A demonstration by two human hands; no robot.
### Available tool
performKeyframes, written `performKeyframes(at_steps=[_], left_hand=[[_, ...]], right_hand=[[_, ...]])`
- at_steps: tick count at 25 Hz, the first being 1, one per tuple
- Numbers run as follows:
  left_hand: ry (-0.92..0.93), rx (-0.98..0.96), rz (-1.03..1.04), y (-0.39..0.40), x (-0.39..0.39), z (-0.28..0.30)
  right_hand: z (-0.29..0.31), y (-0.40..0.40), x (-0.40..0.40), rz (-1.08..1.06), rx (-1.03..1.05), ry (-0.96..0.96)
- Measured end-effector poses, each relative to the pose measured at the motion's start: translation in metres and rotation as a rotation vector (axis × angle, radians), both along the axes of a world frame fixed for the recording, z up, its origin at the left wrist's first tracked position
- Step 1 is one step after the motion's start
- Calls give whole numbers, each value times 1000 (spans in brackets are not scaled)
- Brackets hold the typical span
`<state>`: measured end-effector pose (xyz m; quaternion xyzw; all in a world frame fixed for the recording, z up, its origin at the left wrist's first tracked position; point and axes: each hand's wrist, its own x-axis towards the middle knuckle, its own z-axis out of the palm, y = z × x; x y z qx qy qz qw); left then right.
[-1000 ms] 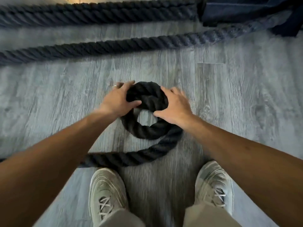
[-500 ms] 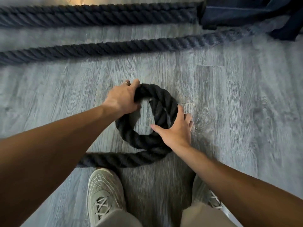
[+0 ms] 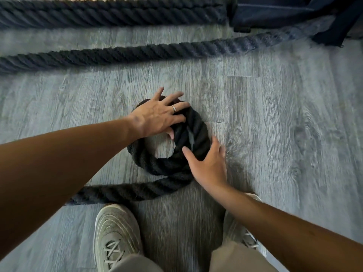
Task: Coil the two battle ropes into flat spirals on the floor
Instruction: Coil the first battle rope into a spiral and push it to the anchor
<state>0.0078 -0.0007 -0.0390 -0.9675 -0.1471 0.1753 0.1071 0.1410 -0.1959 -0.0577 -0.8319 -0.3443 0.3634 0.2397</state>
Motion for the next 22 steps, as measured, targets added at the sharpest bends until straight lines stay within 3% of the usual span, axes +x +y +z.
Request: performKeyframes(at_steps=[3, 6, 9, 11, 14, 18, 22], left_hand=[[44, 25, -22, 3, -4, 0], [53, 6, 89, 6, -24, -2], [-25, -151, 441, 1, -48, -4], [-173, -258, 740, -11, -50, -8], [-230, -216, 1029, -31, -34, -9], [-153, -106, 1021, -56, -28, -4], [-149, -106, 1008, -54, -35, 3]], right_hand=[[-2, -12, -11, -16, -57, 67], [0, 18, 13, 79, -77, 147], [9, 73, 49, 216, -42, 121], [19, 104, 62, 195, 11, 56], [23, 102, 48, 139, 30, -13], [15, 40, 7, 121, -184, -50], [7, 38, 4, 75, -144, -58]])
